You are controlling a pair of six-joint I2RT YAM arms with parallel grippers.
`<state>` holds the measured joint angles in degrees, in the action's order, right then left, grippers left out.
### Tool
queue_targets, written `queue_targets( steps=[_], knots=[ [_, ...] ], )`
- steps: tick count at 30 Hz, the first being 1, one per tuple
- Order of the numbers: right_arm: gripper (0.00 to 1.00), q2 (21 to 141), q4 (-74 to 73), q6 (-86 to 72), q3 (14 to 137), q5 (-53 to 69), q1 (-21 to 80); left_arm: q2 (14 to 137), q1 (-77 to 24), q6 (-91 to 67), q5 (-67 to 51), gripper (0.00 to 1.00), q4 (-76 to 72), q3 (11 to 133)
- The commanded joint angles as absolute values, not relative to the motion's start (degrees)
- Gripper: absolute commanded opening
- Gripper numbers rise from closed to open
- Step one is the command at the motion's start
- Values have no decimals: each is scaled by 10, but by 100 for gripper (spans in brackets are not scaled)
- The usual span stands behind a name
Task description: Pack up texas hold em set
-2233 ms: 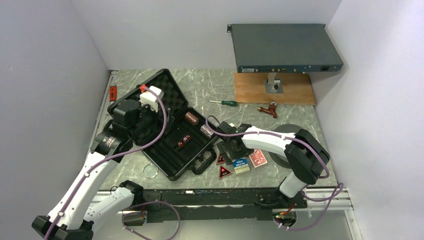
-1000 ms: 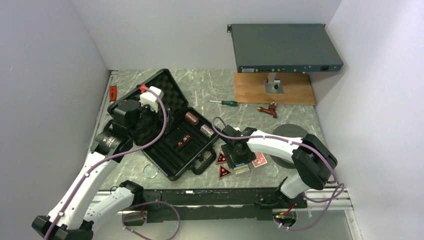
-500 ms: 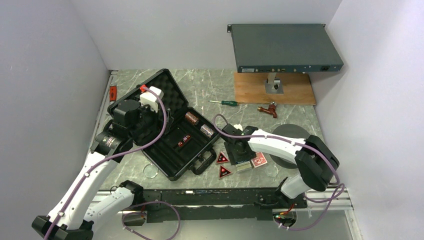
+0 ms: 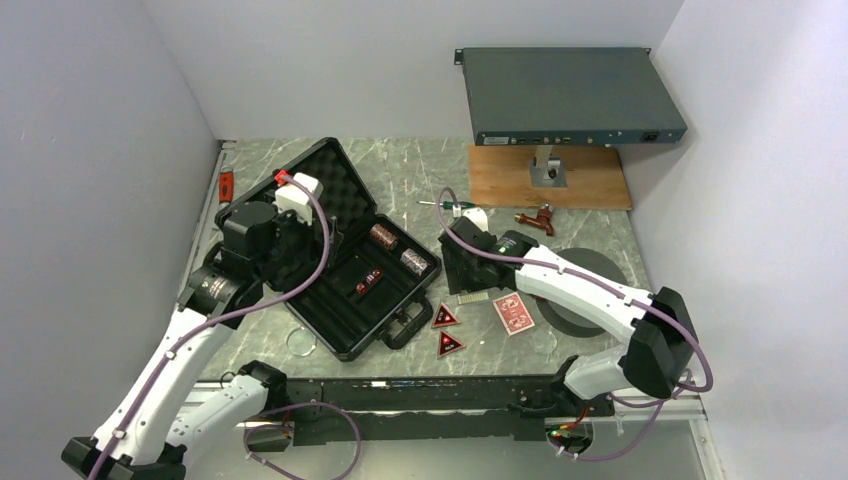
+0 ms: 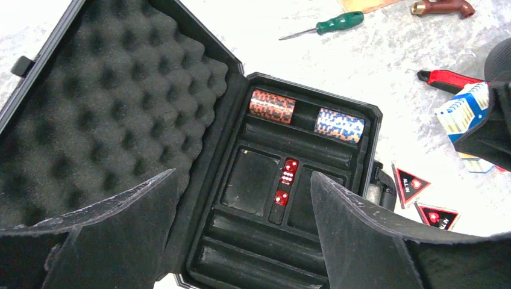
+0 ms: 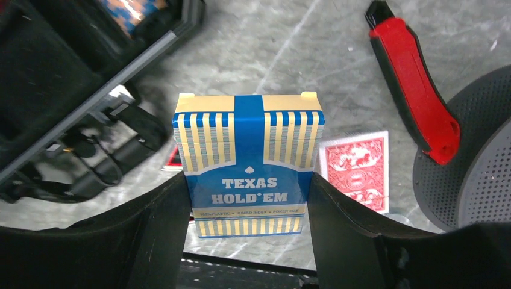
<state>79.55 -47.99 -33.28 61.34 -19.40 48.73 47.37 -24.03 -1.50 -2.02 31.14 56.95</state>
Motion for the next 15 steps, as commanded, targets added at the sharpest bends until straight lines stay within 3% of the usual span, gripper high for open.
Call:
queue_targets(
  steps=[1, 15],
  knots=[
    [0, 775, -451, -362, 680, -190, 486, 458, -242, -13, 33, 84, 300, 577],
    [0, 777, -292, -577, 735, -105, 500, 405, -240, -18, 185, 84, 286, 557]
  ],
)
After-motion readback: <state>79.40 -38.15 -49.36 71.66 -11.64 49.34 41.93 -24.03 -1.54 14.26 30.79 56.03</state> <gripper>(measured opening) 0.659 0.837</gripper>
